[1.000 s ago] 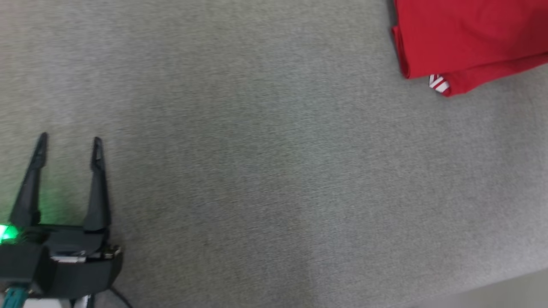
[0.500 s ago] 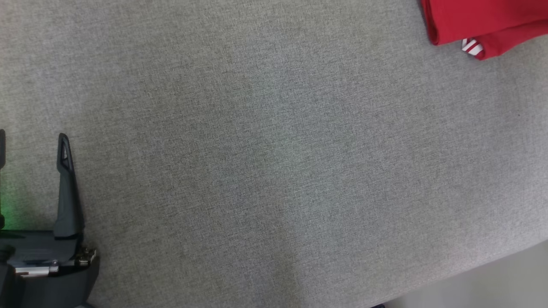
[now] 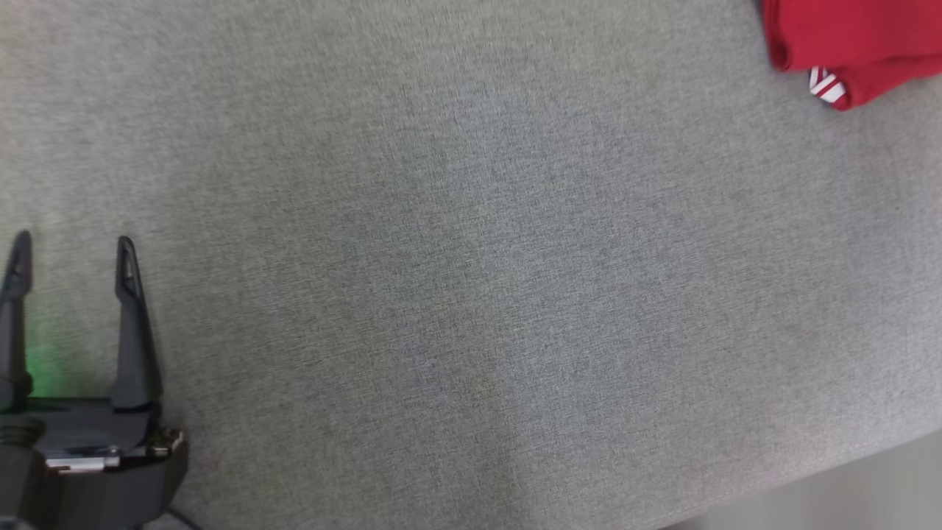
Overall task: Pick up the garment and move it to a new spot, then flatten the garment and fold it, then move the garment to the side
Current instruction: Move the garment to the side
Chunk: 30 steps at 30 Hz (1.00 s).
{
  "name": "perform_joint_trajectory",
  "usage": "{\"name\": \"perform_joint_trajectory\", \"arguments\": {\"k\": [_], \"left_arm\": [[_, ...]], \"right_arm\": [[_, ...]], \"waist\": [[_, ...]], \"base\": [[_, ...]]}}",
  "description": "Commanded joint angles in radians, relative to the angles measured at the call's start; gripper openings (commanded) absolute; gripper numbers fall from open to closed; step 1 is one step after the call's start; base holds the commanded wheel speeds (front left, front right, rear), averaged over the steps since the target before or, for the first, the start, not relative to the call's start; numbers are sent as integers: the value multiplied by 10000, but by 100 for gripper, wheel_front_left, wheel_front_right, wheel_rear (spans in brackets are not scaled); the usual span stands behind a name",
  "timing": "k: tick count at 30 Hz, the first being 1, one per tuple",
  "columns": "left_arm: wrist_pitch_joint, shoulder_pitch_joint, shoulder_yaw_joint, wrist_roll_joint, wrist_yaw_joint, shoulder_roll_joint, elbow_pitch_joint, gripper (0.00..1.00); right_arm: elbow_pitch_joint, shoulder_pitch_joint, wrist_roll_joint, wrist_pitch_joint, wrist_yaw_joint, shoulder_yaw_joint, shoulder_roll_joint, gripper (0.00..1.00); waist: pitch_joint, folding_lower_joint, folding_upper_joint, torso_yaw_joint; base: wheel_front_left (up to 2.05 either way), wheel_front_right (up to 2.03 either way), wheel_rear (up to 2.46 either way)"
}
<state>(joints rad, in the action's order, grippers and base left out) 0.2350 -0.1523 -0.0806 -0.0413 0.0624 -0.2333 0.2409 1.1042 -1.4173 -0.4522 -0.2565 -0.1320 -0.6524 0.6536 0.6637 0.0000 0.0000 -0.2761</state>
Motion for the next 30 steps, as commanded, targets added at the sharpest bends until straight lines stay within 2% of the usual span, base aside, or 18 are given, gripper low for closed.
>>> {"name": "perform_joint_trajectory", "arguments": {"k": [1, 3, 8, 12, 13, 19, 30], "left_arm": [[-11, 228, 81, -74, 5, 112, -423, 100], [69, 290, 112, -130, -36, 186, -607, 100], [225, 512, 70, -349, -159, 410, -1095, 100], [290, 758, 31, -476, -223, 620, -1443, 100], [290, 758, 31, -476, -223, 620, -1443, 100], [306, 1169, 54, -563, -168, 903, -1723, 100], [306, 1566, 71, -668, -37, 1320, -2061, 100]], "right_arm": [[-109, 62, 19, -63, 29, 104, -34, 100], [-314, 235, 44, -83, 29, 250, -69, 100], [-1834, 1061, 137, -92, 29, 1145, -231, 100], [-3286, 2350, 443, -92, 29, 2182, -580, 100], [-3286, 2350, 443, -92, 29, 2182, -580, 100], [-5281, 5121, 1146, -94, 29, 3521, -1462, 100], [-6878, 8730, 1623, -95, 29, 4630, -2854, 100]], "waist": [[-342, 0, 0, 120], [-636, 0, 0, 193], [-1519, 0, 0, 439], [-2313, 0, 0, 672], [-2313, 0, 0, 672], [-3414, 0, 0, 1091], [-4569, 0, 0, 1596]], "base": [[0, 0, 0], [0, 0, 0], [0, 0, 0], [0, 0, 0], [0, 0, 0], [0, 0, 0], [0, 0, 0]]}}
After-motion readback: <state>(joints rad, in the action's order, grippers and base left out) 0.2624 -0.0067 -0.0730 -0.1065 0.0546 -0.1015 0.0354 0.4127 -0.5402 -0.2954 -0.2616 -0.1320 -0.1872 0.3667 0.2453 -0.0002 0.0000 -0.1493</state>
